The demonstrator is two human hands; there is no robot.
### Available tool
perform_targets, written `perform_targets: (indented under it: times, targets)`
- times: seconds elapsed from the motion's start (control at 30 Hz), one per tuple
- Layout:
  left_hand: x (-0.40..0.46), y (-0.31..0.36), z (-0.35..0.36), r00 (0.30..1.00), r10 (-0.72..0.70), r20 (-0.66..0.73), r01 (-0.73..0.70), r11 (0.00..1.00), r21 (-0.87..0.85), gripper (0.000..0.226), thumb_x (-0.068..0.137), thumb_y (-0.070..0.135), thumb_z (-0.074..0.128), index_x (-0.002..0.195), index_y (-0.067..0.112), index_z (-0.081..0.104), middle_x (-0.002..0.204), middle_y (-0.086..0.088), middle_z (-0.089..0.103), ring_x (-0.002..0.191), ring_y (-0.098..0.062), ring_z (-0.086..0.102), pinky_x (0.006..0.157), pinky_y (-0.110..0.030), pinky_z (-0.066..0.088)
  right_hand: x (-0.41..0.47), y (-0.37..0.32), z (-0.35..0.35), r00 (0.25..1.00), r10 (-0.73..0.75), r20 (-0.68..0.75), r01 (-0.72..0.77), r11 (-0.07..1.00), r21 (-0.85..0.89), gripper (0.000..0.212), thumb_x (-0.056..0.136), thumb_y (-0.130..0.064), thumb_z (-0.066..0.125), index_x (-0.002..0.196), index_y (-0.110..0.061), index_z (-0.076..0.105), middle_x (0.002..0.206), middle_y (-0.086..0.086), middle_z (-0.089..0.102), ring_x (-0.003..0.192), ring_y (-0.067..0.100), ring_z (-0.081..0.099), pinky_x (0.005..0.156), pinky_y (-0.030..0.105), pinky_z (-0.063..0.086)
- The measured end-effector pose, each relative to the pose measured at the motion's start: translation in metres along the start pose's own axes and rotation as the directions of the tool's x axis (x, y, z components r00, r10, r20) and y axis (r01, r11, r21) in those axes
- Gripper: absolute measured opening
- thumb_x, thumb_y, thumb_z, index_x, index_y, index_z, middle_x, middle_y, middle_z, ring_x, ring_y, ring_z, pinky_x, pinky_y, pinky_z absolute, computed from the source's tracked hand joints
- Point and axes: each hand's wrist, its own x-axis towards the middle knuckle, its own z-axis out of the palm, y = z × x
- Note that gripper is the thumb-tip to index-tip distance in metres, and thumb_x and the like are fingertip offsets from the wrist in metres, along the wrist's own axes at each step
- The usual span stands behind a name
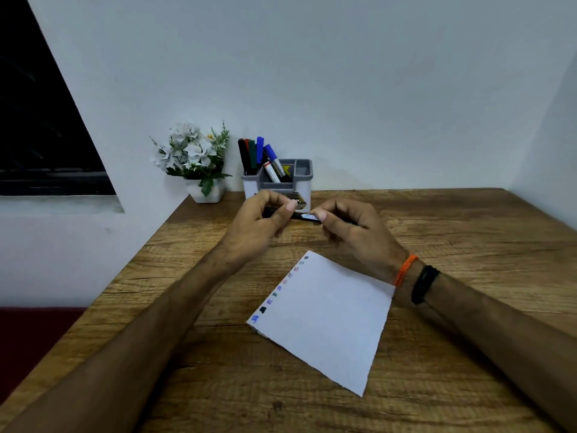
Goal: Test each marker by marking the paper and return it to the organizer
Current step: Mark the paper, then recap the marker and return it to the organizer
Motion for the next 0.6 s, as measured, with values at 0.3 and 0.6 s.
perform_targets:
  times: [0.3, 0.6]
  targets:
    - [-0.004, 0.019, -0.001, 0.974, -0.044, -0.221, -0.019, 0.961, -0.277, 0.062, 0.063, 0.015, 0.081, 0.116, 0.010, 0.049, 0.076, -0.001, 0.075, 0.075, -0.012, 0.074, 0.070, -0.025, 0.059, 0.001, -0.026, 0.004, 0.983, -0.185, 0.007, 0.174, 0.910, -0.376, 0.059, 0.082, -0.017, 0.077, 0.134, -0.029, 0.050, 0.074, -0.011, 0.074, 0.070, 0.007, 0.068, 0.068, 0.024, 0.052]
    - [-0.011, 0.033, 0.010, 0.978, 0.064, -0.198, -0.124, 0.944, -0.305, 0.057, 0.072, -0.001, 0.078, 0.118, 0.009, 0.046, 0.082, -0.007, 0.070, 0.068, -0.009, 0.071, 0.058, -0.022, 0.056, -0.003, -0.050, 0.004, 0.957, -0.261, 0.127, 0.290, 0.868, -0.402, 0.093, 0.084, -0.009, 0.073, 0.152, -0.044, 0.020, 0.070, 0.000, 0.072, 0.062, 0.014, 0.068, 0.064, 0.024, 0.056]
